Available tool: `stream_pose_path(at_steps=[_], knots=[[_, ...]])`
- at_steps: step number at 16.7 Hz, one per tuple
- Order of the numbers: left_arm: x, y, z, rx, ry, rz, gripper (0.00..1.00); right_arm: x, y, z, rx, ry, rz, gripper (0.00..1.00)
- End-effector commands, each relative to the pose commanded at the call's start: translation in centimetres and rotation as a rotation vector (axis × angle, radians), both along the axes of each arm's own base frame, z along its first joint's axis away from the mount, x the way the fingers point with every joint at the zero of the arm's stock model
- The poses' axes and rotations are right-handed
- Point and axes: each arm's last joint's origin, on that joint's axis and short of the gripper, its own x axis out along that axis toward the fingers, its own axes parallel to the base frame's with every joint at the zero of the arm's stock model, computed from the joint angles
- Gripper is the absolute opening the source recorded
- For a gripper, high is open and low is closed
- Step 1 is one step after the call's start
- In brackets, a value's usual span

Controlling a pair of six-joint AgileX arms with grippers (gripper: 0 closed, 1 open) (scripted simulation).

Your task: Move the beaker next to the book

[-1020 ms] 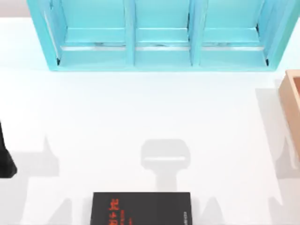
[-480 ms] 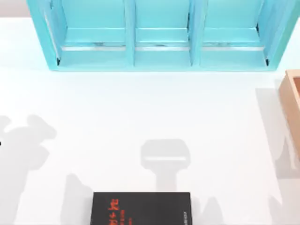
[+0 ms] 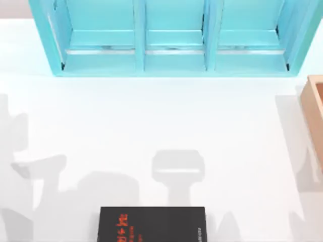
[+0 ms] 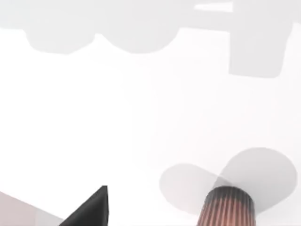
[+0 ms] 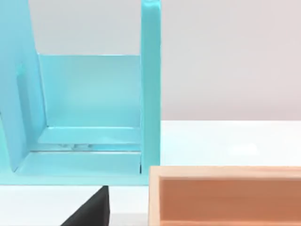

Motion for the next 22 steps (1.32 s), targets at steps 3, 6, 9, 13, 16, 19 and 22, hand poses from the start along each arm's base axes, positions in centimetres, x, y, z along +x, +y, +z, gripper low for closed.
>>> stream_pose_path(at_steps=[3, 6, 9, 13, 16, 19, 22], knots=[[1.1, 3.9, 0.0, -0.01, 0.151, -0.118, 1.0, 0.0, 0.0, 0.0, 0.0, 0.0, 0.0, 1.0], [1.0, 7.7, 0.2, -0.039, 0.236, -0.201, 1.0, 0.0, 0.0, 0.0, 0.0, 0.0, 0.0, 1.0], [0.4, 10.7, 0.5, -0.066, 0.273, -0.256, 1.0, 0.0, 0.0, 0.0, 0.0, 0.0, 0.0, 1.0], [-0.4, 12.5, 1.1, -0.073, 0.275, -0.272, 1.0, 0.0, 0.0, 0.0, 0.0, 0.0, 0.0, 1.0], [-0.4, 12.5, 1.1, -0.073, 0.275, -0.272, 1.0, 0.0, 0.0, 0.0, 0.0, 0.0, 0.0, 1.0], [-0.3, 12.3, 1.0, -0.071, 0.274, -0.275, 1.0, 0.0, 0.0, 0.0, 0.0, 0.0, 0.0, 1.0], [-0.2, 12.5, -0.9, -0.076, 0.278, -0.272, 1.0, 0.0, 0.0, 0.0, 0.0, 0.0, 0.0, 1.0]])
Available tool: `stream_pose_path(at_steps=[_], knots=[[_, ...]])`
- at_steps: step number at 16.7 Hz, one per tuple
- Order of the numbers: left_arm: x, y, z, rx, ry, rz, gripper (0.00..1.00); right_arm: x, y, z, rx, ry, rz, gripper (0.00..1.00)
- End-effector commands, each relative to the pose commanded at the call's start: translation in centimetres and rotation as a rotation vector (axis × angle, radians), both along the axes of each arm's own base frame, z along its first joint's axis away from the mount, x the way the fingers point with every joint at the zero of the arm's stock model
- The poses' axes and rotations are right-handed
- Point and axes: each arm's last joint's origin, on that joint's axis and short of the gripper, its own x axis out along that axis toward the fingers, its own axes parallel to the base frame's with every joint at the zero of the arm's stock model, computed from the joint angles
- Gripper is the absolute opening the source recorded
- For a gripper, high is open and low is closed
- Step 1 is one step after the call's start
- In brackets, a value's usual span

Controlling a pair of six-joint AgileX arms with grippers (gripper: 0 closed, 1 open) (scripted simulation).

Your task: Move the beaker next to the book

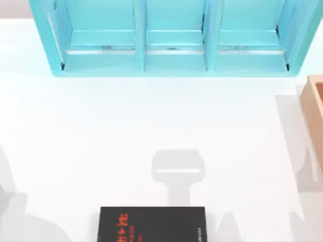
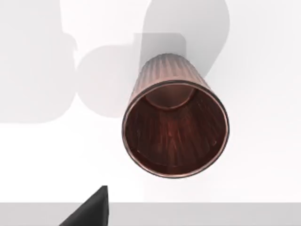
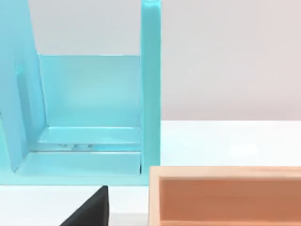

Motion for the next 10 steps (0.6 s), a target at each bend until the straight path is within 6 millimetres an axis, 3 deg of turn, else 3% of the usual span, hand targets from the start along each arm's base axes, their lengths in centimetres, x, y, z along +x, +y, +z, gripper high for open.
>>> stream_pose_path(at_steps=[6, 10], knots=[[0.0, 0.1, -6.9, 0.006, -0.008, 0.0, 1.0, 0.0, 0.0, 0.0, 0.0, 0.0, 0.0, 1.0], [-0.2, 0.0, -8.0, 0.002, -0.003, -0.001, 1.0, 0.0, 0.0, 0.0, 0.0, 0.0, 0.0, 1.0]])
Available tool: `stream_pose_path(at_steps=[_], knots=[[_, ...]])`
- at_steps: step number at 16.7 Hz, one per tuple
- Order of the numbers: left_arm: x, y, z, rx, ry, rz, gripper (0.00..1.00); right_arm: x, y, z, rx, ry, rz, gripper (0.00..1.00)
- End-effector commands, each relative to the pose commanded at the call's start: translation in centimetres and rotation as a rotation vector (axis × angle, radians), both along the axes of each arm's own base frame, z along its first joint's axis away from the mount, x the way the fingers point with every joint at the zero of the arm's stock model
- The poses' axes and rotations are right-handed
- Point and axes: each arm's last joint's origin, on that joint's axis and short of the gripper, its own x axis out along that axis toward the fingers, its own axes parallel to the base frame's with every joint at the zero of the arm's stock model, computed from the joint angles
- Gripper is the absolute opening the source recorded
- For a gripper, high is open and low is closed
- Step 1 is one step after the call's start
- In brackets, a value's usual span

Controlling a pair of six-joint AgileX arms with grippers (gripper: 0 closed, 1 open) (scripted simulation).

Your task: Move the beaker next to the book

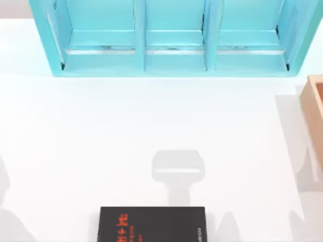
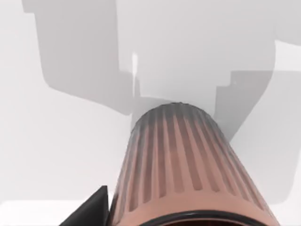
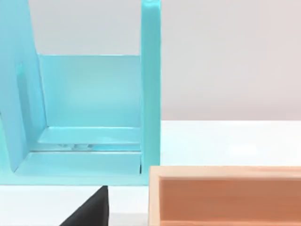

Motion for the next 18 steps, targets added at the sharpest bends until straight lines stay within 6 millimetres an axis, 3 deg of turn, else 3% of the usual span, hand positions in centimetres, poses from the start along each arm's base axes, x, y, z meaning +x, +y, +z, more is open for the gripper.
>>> stream_pose_path(at_steps=[2, 15, 18], knots=[[0.0, 0.0, 0.0, 0.0, 0.0, 0.0, 1.0, 0.0, 0.0, 0.0, 0.0, 0.0, 0.0, 1.0], [0.0, 0.0, 0.0, 0.0, 0.0, 0.0, 0.02, 0.0, 0.0, 0.0, 0.0, 0.0, 0.0, 1.0], [0.0, 0.0, 0.0, 0.0, 0.0, 0.0, 0.0, 0.0, 0.0, 0.0, 0.0, 0.0, 0.0, 1.0]])
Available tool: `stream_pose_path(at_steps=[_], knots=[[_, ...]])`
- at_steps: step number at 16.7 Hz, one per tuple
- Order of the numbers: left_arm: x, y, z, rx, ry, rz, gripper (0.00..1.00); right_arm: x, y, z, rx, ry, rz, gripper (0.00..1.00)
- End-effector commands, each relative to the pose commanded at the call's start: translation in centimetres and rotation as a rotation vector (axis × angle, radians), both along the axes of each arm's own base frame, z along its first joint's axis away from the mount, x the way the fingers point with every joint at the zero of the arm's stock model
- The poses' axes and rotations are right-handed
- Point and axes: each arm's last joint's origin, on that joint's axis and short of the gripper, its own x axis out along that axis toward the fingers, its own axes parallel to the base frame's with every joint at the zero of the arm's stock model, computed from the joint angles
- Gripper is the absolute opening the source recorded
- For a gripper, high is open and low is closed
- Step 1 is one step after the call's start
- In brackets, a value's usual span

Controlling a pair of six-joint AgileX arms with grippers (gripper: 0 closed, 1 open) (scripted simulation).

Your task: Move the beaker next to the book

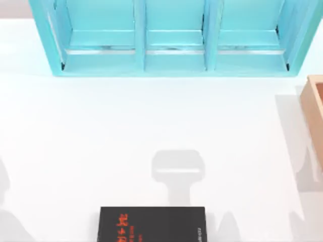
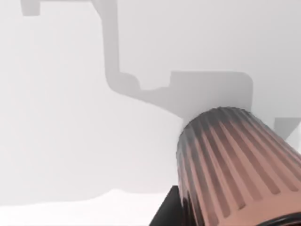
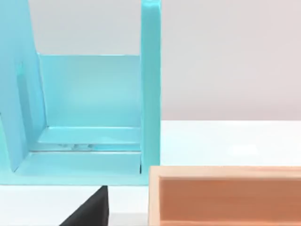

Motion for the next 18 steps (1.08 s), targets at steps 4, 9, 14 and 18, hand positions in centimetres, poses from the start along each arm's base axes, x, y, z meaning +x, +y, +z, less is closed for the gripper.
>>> stream_pose_path(at_steps=[4, 9, 14, 18], knots=[[0.0, 0.0, 0.0, 0.0, 0.0, 0.0, 0.0, 0.0, 0.0, 0.0, 0.0, 0.0, 0.0, 1.0], [0.1, 0.1, 1.1, 0.003, -0.004, -0.005, 0.0, 0.0, 0.0, 0.0, 0.0, 0.0, 0.0, 1.0], [0.1, 0.1, 3.4, -0.002, 0.002, -0.005, 0.0, 0.0, 0.0, 0.0, 0.0, 0.0, 0.0, 1.0], [0.0, 0.0, 5.1, 0.001, -0.002, -0.003, 0.0, 0.0, 0.0, 0.0, 0.0, 0.0, 0.0, 1.0]])
